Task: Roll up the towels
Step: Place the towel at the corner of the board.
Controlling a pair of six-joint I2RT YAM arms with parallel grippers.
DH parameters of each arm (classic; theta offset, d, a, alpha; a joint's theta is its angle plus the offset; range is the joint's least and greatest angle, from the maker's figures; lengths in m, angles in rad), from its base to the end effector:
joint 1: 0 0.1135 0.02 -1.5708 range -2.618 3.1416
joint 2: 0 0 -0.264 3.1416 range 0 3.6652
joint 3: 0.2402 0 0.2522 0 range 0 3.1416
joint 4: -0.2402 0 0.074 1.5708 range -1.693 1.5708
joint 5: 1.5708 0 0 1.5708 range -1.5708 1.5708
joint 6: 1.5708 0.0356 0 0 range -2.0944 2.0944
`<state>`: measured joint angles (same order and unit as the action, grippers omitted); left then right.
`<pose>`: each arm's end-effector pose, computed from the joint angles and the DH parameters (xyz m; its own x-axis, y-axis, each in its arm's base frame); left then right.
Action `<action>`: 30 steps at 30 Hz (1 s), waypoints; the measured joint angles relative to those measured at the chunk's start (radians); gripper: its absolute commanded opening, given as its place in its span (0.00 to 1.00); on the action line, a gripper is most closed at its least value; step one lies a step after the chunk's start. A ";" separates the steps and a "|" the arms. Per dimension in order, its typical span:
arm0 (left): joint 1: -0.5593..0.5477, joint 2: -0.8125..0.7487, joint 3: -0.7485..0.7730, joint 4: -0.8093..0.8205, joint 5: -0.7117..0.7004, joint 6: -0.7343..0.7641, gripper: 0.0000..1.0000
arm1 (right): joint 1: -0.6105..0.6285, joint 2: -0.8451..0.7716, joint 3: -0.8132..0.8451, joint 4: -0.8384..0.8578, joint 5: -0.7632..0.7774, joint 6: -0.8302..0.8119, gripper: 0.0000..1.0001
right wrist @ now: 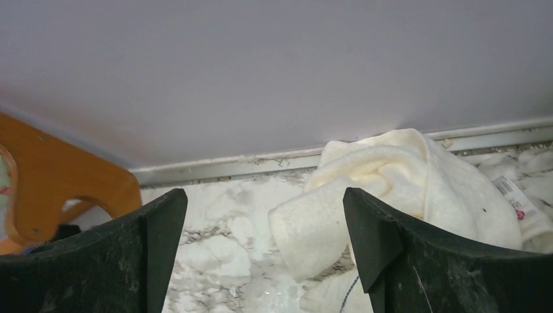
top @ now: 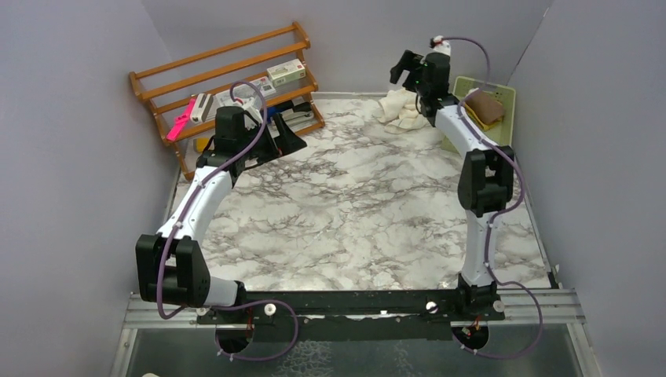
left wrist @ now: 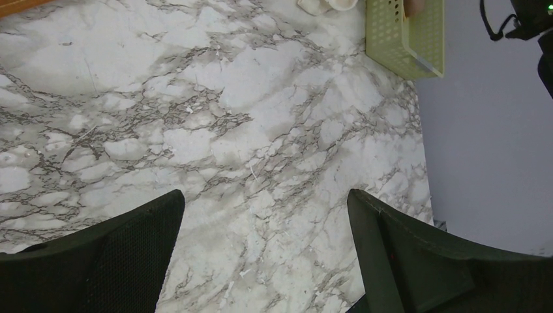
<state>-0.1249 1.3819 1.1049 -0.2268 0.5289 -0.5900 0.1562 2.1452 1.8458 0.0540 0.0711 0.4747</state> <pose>0.3095 -0.0570 0.3130 -0.7018 -0.3960 -0.5922 0.1872 0.6995 -0.6896 0.5155 0.0786 0.2936 -0.2533 0.4217 -0.8707 0.0322 0.9032 0.4280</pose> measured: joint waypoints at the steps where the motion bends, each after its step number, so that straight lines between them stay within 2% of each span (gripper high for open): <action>1: 0.000 -0.004 -0.002 -0.002 0.003 0.002 0.99 | 0.019 0.039 0.054 -0.019 -0.006 -0.050 0.90; 5: 0.000 -0.010 -0.003 -0.002 0.006 0.007 0.99 | 0.050 0.168 0.173 -0.099 -0.044 -0.209 0.91; 11: 0.000 -0.024 -0.018 -0.013 0.007 0.018 0.99 | 0.045 0.391 0.354 -0.248 -0.072 -0.336 0.91; 12: 0.000 -0.025 -0.020 -0.016 0.007 0.020 0.99 | 0.045 0.428 0.393 -0.269 -0.072 -0.356 0.89; 13: 0.000 -0.027 -0.023 -0.019 0.007 0.021 0.99 | 0.045 0.457 0.422 -0.290 -0.069 -0.376 0.83; 14: 0.000 -0.029 -0.024 -0.023 0.007 0.023 0.99 | 0.046 0.481 0.443 -0.305 -0.065 -0.396 0.68; 16: 0.000 -0.039 -0.030 -0.033 0.006 0.026 0.99 | 0.048 0.496 0.448 -0.320 -0.048 -0.426 0.14; 17: 0.000 -0.044 -0.032 -0.038 0.007 0.026 0.99 | 0.048 0.496 0.447 -0.324 -0.038 -0.446 0.02; 22: 0.000 -0.081 -0.036 -0.059 0.006 0.040 0.99 | 0.050 0.473 0.406 -0.314 -0.016 -0.453 0.01; 25: 0.000 -0.111 -0.035 -0.090 0.005 0.058 0.99 | 0.050 0.426 0.343 -0.314 -0.062 -0.451 0.01; 30: 0.002 -0.167 -0.029 -0.149 -0.003 0.087 0.99 | 0.049 0.190 0.090 -0.292 -0.210 -0.416 0.01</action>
<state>-0.1226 1.2144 1.0756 -0.3759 0.5262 -0.5026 0.2050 2.3356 1.9362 -0.2379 -0.1387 0.0586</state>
